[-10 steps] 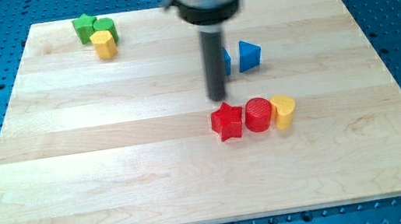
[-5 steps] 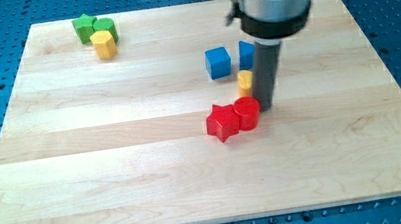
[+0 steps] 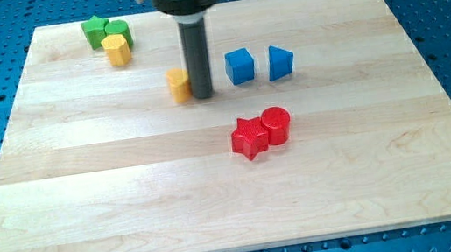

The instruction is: Place the yellow heart to the left of the yellow hexagon

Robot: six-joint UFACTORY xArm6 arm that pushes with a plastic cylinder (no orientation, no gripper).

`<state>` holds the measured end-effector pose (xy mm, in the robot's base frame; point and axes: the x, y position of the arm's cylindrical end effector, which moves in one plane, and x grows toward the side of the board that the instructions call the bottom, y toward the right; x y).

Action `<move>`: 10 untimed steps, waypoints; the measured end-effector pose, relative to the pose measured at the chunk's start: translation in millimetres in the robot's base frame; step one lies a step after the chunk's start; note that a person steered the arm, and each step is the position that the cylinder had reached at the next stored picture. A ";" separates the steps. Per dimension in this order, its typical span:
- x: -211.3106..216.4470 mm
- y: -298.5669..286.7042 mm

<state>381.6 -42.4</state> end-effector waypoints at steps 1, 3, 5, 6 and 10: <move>-4.1 -35.5; -28.4 -69.4; -51.1 -102.1; -17.5 -107.8; -69.6 -90.2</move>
<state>312.0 -132.5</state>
